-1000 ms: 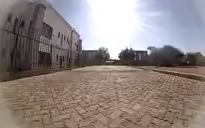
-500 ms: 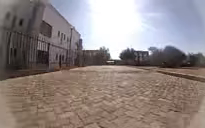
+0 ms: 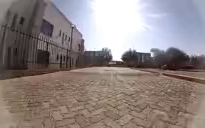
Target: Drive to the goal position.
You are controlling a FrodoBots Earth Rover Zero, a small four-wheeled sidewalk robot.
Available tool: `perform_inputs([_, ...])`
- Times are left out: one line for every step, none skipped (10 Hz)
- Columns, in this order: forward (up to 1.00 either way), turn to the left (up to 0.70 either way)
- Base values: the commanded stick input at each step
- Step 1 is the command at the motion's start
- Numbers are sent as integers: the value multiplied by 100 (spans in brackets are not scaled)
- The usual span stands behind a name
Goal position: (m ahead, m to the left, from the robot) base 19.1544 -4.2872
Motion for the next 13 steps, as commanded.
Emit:
perform_inputs([100, 0])
perform_inputs([100, 0])
perform_inputs([100, 0])
perform_inputs([100, 0])
perform_inputs([100, 0])
perform_inputs([100, 0])
perform_inputs([100, 0])
perform_inputs([100, 0])
perform_inputs([100, 0])
perform_inputs([100, 0])
perform_inputs([100, 0])
perform_inputs([100, -27])
perform_inputs([100, -27])
